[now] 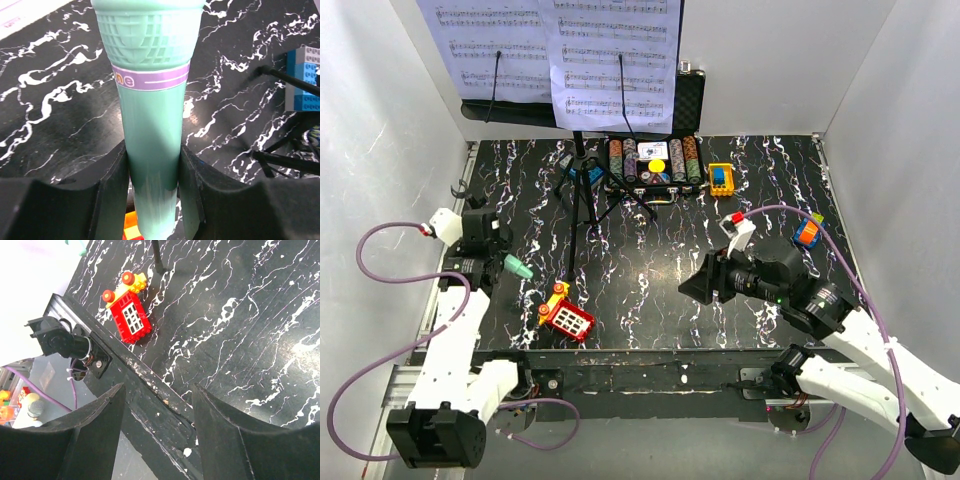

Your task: Pack up the instrument practice props

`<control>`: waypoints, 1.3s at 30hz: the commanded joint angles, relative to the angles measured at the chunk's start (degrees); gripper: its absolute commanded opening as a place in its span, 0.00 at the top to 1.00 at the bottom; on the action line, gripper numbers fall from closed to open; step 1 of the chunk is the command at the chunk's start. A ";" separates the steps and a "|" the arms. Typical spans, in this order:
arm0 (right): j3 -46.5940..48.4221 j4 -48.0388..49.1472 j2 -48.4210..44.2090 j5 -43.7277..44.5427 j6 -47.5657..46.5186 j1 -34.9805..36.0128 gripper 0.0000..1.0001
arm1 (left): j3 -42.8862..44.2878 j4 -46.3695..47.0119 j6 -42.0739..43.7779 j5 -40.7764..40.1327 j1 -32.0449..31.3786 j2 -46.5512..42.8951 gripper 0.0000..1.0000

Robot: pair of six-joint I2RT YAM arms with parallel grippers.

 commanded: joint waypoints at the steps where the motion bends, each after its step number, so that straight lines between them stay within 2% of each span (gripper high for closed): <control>1: -0.82 1.07 -1.87 0.12 -2.27 -0.03 0.37 | 1.93 5.26 0.77 5.38 4.15 0.87 1.00; 6: -1.00 0.63 -2.49 -0.85 -3.07 -0.03 0.37 | -3.78 6.58 -6.60 7.67 9.95 2.63 1.00; 11: -2.23 0.19 -5.21 -1.82 -2.98 -0.03 0.37 | -10.46 13.86 -11.18 11.89 15.93 7.37 1.00; 17: -1.97 -2.97 -9.87 -2.78 -2.63 0.06 0.37 | -15.91 24.06 -10.05 10.23 17.69 9.49 1.00; 25: -1.97 -4.81 -11.37 -3.22 -3.24 -0.03 0.37 | -14.95 28.11 -7.23 12.85 22.08 20.02 1.00; 36: -0.12 -7.90 -12.60 -0.67 -4.56 0.06 0.36 | -9.50 29.35 -7.85 17.25 22.61 32.59 0.99; 39: -0.04 -7.63 -12.16 -0.85 -4.39 -0.03 0.36 | -8.45 28.64 -7.24 18.92 22.70 35.67 0.87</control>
